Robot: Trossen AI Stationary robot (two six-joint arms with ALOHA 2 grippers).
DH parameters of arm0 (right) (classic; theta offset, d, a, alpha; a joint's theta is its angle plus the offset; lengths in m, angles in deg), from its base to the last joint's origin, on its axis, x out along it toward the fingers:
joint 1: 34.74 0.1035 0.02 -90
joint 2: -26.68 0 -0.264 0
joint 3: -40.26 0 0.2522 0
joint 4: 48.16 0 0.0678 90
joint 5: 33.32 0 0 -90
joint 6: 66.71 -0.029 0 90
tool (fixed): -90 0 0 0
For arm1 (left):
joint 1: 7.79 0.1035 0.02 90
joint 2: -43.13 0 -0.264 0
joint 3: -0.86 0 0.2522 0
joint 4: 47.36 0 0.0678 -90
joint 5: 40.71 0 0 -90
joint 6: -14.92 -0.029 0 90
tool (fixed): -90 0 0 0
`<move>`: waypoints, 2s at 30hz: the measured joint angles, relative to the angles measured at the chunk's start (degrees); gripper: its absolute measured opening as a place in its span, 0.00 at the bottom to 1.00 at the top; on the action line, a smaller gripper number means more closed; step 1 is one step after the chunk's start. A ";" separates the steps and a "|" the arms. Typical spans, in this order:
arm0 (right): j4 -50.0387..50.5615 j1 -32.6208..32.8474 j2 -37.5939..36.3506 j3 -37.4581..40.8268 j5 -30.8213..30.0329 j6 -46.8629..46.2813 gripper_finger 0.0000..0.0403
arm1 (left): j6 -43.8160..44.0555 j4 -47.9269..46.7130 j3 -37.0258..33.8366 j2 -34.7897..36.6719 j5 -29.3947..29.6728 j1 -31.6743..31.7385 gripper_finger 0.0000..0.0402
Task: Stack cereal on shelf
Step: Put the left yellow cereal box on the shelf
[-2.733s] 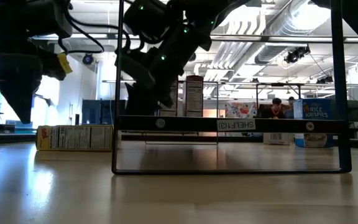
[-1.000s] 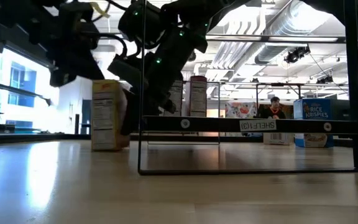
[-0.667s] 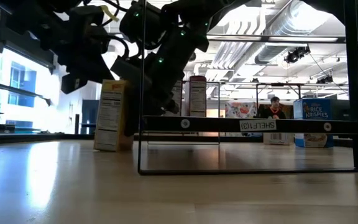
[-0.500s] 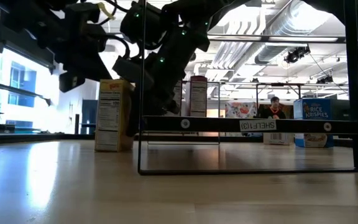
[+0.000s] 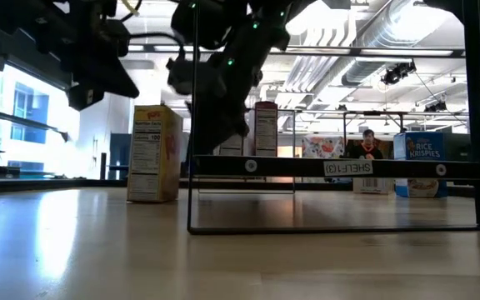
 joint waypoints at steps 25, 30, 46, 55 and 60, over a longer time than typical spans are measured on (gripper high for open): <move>2.54 4.56 -37.84 29.25 -11.77 -19.35 0.00 | -5.55 -5.15 0.05 14.99 0.85 0.00 0.13; -8.16 5.64 -47.33 39.40 -14.07 -31.34 0.00 | -8.12 -4.59 0.05 12.86 0.79 0.09 0.37; -7.77 5.64 -53.85 42.93 -17.13 -26.58 0.00 | -8.01 -10.20 14.78 -2.78 -7.72 6.01 0.83; -5.88 5.66 -53.85 42.93 -17.58 -21.41 0.00 | 10.97 -32.40 29.08 -16.95 4.94 3.30 0.84; -5.67 5.66 -53.85 42.91 -17.64 -18.15 0.00 | 18.84 -32.24 31.41 -22.31 10.59 0.02 0.84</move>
